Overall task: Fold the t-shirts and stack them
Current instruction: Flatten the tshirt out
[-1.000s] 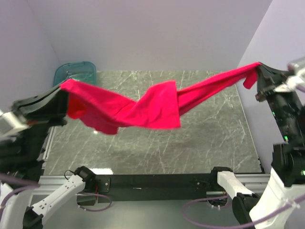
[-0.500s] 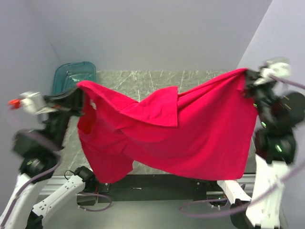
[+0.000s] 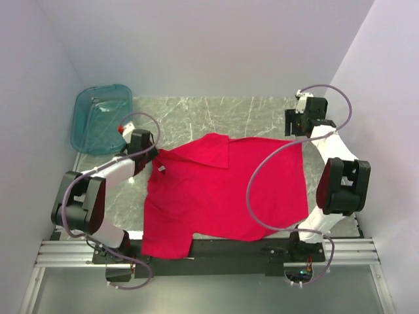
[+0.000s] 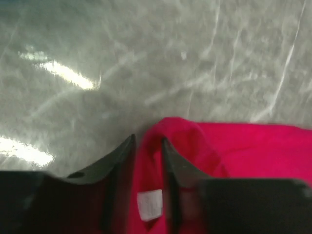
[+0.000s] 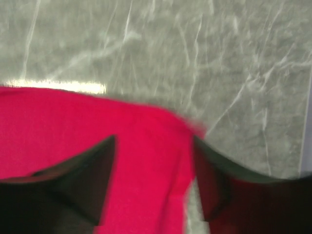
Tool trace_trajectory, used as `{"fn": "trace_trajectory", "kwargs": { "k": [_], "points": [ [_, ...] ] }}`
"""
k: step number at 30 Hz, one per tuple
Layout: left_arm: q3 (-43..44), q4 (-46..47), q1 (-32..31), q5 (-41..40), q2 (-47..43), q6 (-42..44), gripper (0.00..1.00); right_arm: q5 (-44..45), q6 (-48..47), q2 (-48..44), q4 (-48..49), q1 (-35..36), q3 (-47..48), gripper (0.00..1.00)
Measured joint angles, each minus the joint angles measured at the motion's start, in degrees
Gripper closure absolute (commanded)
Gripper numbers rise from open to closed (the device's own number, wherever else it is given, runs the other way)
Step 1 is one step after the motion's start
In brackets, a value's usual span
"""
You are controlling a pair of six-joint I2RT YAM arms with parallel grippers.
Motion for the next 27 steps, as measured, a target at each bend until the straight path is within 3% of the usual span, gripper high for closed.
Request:
{"fn": "trace_trajectory", "kwargs": {
  "k": [1,3,7,10,15,23,27],
  "points": [
    [2.1,-1.0,1.2,0.1,1.6,-0.9,0.24,0.5,0.4,1.4,0.0,0.0,1.8,0.17],
    [5.7,-2.2,1.7,0.2,1.0,-0.9,0.01,1.0,0.0,0.5,0.0,0.0,2.4,0.15],
    [12.0,-0.1,1.7,2.9,-4.9,1.7,0.01,-4.7,-3.6,-8.6,-0.5,-0.3,0.0,0.14],
    [12.4,1.6,1.9,7.1,-11.7,4.7,0.1,-15.2,-10.6,-16.4,-4.1,-0.5,-3.3,0.16],
    [12.3,0.4,2.3,19.2,-16.3,10.0,0.17,-27.5,-21.2,-19.8,-14.5,-0.3,-6.4,0.18],
    [0.5,-9.2,-0.6,32.7,-16.8,14.2,0.29,-21.4,-31.1,-16.3,-25.8,-3.2,-14.6,0.25],
    [2.8,-12.2,-5.7,33.6,-10.4,16.1,0.27,-21.3,-31.9,-13.9,-27.1,-5.8,-15.0,0.27]
  ]
}}
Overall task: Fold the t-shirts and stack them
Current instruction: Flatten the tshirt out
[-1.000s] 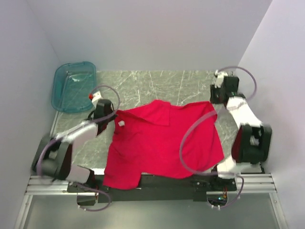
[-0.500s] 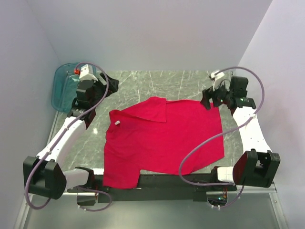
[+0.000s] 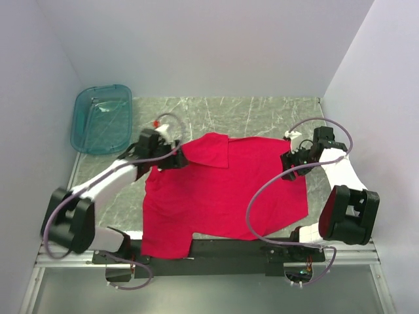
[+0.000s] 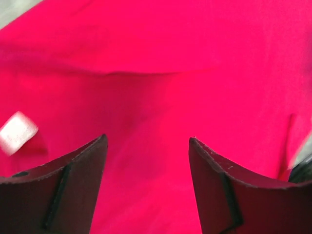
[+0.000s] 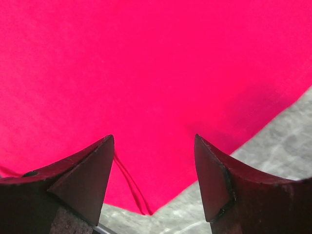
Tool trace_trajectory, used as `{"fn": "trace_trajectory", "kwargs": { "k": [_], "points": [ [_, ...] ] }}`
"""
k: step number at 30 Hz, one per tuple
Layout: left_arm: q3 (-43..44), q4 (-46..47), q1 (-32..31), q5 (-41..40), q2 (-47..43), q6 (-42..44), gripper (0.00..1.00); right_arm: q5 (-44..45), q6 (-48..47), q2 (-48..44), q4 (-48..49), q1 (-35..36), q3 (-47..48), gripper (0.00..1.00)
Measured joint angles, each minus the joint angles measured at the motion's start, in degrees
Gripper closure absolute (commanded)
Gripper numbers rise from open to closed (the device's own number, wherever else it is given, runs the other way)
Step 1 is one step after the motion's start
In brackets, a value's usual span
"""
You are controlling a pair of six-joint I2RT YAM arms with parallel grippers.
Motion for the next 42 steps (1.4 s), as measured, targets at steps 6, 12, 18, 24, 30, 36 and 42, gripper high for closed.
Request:
{"fn": "trace_trajectory", "kwargs": {
  "k": [6,12,18,24,30,36,42],
  "points": [
    [15.8,-0.7,-13.0,-9.3,16.5,16.5,0.27,-6.4,3.0,-0.1,0.3,-0.2,-0.1,0.27],
    [21.3,1.3,-24.8,-16.9,29.5,43.6,0.33,-10.9,5.0,-1.0,1.2,-0.2,-1.4,0.27],
    [29.0,-0.1,-24.3,-21.4,38.5,52.5,0.35,-12.7,5.3,-1.3,1.2,-0.7,-2.8,0.27],
    [32.7,0.2,-24.2,-25.2,41.2,56.7,0.47,-15.8,4.8,-1.3,0.7,-3.6,-2.8,0.27],
    [32.7,-0.2,-24.2,-25.6,42.1,57.6,0.84,-17.7,4.1,-1.3,-0.3,-5.2,-2.8,0.28],
    [32.7,-0.6,-24.2,-23.6,42.1,57.7,0.89,-18.6,3.3,-1.3,-0.9,-6.1,-2.8,0.28],
    [32.7,-1.0,-24.0,-21.8,41.8,57.2,0.55,-19.2,3.2,-1.3,-1.3,-6.6,-2.7,0.28]
  ]
}}
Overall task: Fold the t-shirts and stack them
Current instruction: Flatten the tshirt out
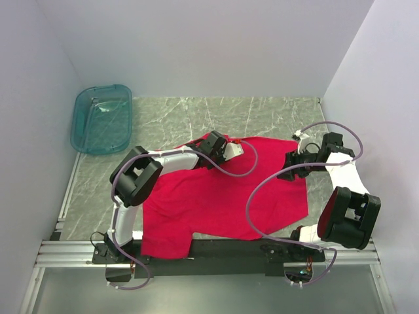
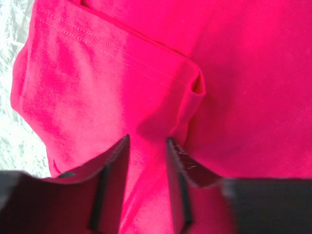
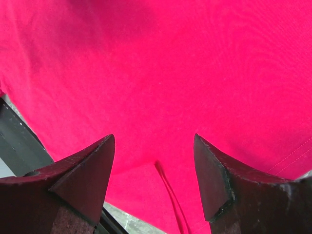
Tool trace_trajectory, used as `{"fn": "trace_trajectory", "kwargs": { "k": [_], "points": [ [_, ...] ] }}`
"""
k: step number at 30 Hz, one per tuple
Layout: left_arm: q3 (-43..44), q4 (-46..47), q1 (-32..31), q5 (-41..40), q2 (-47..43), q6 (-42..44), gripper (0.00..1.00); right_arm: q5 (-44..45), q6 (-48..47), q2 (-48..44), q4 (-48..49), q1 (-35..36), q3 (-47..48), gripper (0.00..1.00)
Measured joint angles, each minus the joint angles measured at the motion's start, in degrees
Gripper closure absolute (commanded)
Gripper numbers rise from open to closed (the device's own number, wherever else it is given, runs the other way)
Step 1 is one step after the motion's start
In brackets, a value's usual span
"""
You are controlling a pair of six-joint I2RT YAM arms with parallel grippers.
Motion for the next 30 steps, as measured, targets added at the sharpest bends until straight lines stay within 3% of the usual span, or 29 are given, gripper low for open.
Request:
{"fn": "trace_trajectory", "kwargs": {
  "k": [18,30],
  "points": [
    [2.3,-1.5,1.8,7.9,-0.8,-4.7,0.55,-1.0,-0.5,0.0,-1.2,-0.6,0.0,0.28],
    [1.2,-1.8,0.8,13.9,-3.9,-2.5,0.57,-1.9,-1.3,0.3,-1.7,-0.6,0.0,0.28]
  ]
}}
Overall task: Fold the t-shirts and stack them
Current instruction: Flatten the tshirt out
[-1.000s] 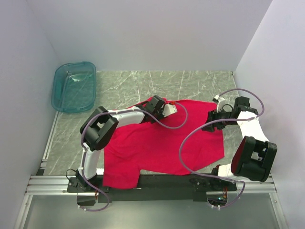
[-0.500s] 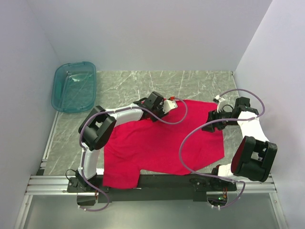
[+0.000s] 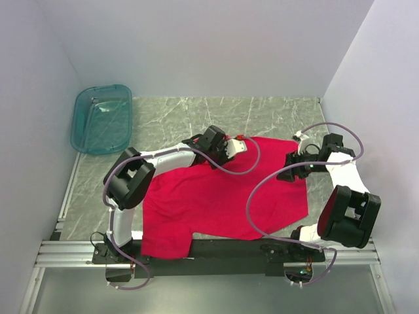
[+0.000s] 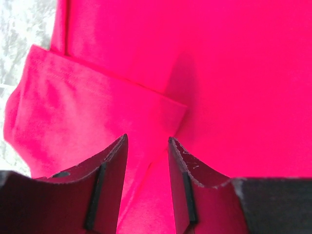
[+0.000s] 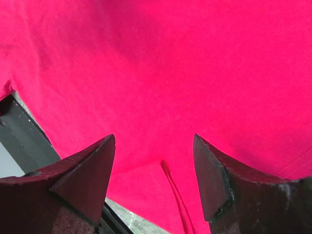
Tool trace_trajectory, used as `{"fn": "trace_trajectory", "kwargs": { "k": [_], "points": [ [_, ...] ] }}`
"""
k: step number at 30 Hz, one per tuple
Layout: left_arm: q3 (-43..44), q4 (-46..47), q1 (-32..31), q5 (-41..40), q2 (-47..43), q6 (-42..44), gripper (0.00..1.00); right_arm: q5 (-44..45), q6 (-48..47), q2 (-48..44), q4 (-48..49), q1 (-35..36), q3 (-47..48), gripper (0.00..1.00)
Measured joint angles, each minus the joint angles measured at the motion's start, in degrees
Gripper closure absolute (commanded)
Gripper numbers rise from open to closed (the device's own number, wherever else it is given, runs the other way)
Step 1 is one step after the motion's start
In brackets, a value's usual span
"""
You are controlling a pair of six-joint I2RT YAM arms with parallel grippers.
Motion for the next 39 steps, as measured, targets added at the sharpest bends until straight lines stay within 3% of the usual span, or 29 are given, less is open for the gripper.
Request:
{"fn": "trace_trajectory", "kwargs": {
  "k": [13,26,39],
  "points": [
    [0.2,-0.3,-1.5,-0.2,4.3,0.4,0.6,-0.3,0.0,0.7,-0.3,-0.2,0.0,0.29],
    [2.8,-0.5,-1.6,-3.6,6.1,-0.8,0.99,-0.3,-0.4,0.9,-1.2,-0.3,0.0,0.29],
    [2.8,0.1,1.4,-1.1,5.9,-0.9,0.99,-0.4,-0.6,1.2,-1.6,-0.9,0.0,0.3]
  ]
}}
